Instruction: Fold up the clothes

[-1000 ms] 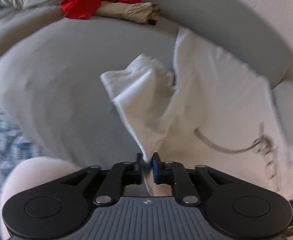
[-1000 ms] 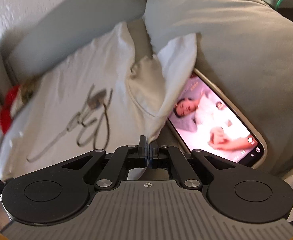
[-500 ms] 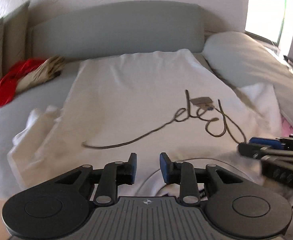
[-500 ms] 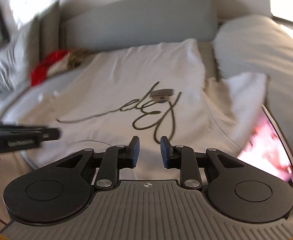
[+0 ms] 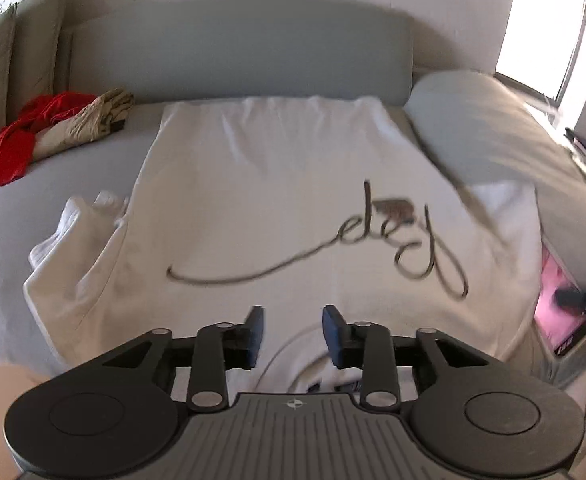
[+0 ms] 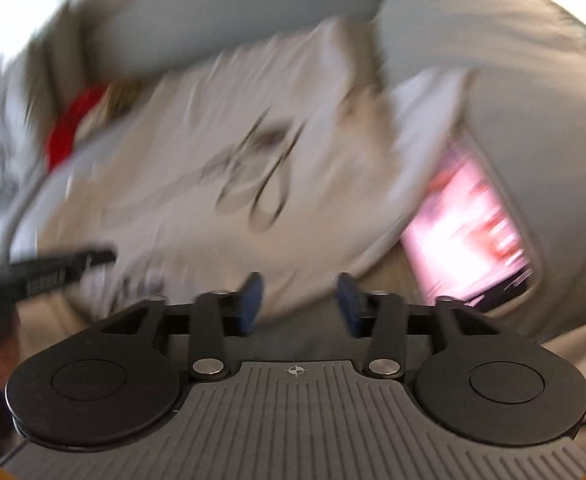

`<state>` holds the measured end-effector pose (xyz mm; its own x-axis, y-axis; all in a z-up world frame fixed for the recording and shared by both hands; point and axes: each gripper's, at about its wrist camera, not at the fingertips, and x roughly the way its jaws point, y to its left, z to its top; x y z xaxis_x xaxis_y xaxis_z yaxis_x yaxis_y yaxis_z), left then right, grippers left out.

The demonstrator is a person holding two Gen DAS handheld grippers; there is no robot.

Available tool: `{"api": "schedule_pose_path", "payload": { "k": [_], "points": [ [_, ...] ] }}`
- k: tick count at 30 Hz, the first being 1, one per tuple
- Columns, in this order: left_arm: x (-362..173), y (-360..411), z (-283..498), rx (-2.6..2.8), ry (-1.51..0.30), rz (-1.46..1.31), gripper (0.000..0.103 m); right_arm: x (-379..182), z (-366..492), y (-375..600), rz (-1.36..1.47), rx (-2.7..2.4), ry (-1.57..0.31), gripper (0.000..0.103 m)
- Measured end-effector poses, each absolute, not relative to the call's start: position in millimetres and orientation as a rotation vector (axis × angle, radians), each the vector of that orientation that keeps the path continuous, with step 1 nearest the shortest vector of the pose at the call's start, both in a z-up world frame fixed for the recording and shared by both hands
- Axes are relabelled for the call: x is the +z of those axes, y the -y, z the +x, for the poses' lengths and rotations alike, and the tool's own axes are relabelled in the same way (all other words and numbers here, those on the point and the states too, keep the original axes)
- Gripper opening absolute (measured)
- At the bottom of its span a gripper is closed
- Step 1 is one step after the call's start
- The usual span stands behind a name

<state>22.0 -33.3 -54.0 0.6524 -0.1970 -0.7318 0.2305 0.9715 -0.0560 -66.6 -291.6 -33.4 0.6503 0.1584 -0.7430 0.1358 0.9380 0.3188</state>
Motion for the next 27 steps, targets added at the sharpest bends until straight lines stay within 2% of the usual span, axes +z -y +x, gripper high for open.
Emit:
{"api": "schedule_pose_path", "payload": {
  "k": [2,4,9,11,16,22,23,26,27],
  "points": [
    [-53,43,30,-0.261,-0.829,0.038,0.041,-21,-62,316,0.421,-0.022,-0.791,0.055],
    [-55,53,39,-0.269,-0.834,0.042,0.043,-18,-49,341,0.464,-0.051,-0.76,0.056],
    [-67,72,57,-0.283,-0.886,0.01,0.043,-28,-6,396,0.548,-0.14,-0.734,0.055],
    [-71,77,56,-0.299,-0.897,0.004,0.043,-37,11,412,0.565,-0.162,-0.739,0.049],
    [-80,80,54,-0.312,-0.911,-0.007,0.043,-65,44,444,0.635,-0.176,-0.737,0.044],
    [-90,74,56,-0.296,-0.934,-0.059,0.043,-82,58,459,0.656,-0.074,-0.725,0.043],
    [-90,74,55,-0.295,-0.931,-0.056,0.043,-84,58,457,0.627,-0.065,-0.726,0.04],
    [-91,78,54,-0.297,-0.925,-0.03,0.044,-88,60,450,0.566,-0.052,-0.734,0.013],
    [-92,79,54,-0.297,-0.923,-0.024,0.044,-88,60,448,0.564,-0.044,-0.736,0.012]
  ]
}}
